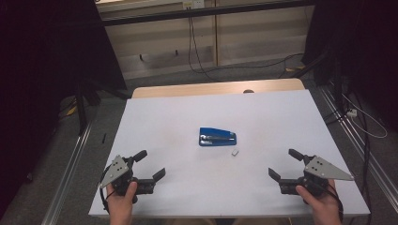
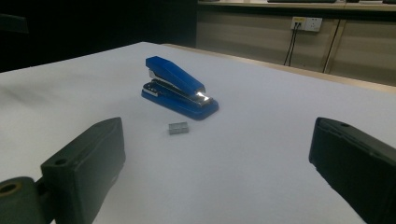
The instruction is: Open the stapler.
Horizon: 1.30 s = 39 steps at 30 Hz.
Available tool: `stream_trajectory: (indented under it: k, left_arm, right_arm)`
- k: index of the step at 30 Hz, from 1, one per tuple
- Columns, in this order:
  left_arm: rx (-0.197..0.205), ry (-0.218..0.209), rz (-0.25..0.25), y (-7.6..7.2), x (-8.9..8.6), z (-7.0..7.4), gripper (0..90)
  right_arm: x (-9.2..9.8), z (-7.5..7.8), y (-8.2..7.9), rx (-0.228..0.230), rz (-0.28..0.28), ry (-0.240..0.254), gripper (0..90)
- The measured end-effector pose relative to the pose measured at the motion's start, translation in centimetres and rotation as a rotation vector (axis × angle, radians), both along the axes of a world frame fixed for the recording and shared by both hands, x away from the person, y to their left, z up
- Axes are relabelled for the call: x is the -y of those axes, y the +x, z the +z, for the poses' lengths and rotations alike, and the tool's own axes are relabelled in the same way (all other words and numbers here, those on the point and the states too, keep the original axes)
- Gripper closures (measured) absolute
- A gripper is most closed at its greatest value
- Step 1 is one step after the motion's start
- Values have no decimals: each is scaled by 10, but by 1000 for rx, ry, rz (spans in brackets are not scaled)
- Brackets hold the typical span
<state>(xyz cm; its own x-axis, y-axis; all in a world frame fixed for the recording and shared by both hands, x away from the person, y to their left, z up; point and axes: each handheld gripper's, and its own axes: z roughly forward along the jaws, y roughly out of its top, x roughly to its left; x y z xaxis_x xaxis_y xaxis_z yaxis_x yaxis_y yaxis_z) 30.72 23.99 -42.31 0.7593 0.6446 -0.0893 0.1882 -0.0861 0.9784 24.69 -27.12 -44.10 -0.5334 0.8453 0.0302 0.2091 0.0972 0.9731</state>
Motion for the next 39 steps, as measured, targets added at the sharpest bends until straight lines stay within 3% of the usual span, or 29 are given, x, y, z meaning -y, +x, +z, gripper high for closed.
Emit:
stream_trajectory:
  k: [13, 24, 33, 39]
  left_arm:
    - [1, 12, -18, 5, 5, 2, 30]
    - [-10, 24, -69, 18, 24, 6, 29]
    - [-45, -2, -72, 37, 39, 5, 27]
    - [-42, 6, -61, 52, 50, 6, 27]
  right_arm:
    - [0, -1, 0, -8, -6, -2, 22]
    - [-2, 0, 2, -16, -7, -24, 22]
    - [-5, 2, 9, -15, -34, -45, 25]
    - [-9, 4, 18, -5, -46, -57, 26]
